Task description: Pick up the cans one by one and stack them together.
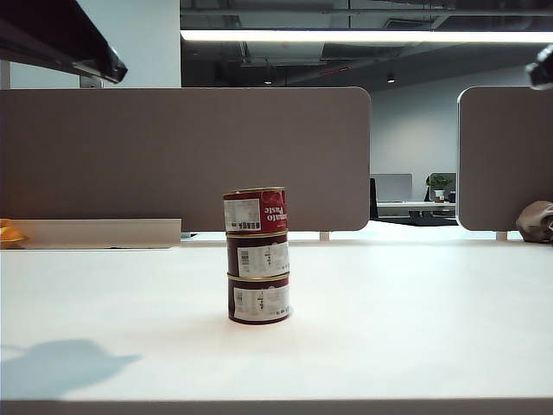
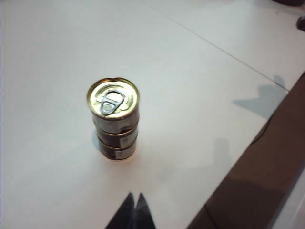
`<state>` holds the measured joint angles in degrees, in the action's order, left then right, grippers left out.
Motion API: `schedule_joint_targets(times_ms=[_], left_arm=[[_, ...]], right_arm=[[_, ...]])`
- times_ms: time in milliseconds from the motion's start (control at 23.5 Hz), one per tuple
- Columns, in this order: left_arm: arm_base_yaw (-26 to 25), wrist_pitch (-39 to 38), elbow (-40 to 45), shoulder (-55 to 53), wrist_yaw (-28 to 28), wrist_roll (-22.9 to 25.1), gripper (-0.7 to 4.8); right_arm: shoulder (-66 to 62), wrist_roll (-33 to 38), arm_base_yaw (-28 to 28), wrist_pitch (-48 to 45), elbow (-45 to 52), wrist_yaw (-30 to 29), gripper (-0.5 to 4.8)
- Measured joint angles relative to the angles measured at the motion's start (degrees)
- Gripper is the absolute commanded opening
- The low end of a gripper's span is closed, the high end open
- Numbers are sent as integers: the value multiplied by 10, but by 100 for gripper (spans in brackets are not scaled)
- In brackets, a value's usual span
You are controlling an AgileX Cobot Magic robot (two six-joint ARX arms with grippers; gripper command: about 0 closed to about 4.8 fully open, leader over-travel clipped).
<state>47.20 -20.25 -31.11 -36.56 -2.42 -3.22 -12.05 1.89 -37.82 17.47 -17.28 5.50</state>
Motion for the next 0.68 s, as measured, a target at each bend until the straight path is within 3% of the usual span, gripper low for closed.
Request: schedule_joint_targets(times_ms=[341, 682], left_arm=[[-158, -1, 0, 24, -30, 0, -3], [-304, -1, 0, 143, -16, 0, -3]], right_arm=[[0, 0, 168, 0, 0, -2, -5], [10, 0, 311, 0, 0, 0, -5]])
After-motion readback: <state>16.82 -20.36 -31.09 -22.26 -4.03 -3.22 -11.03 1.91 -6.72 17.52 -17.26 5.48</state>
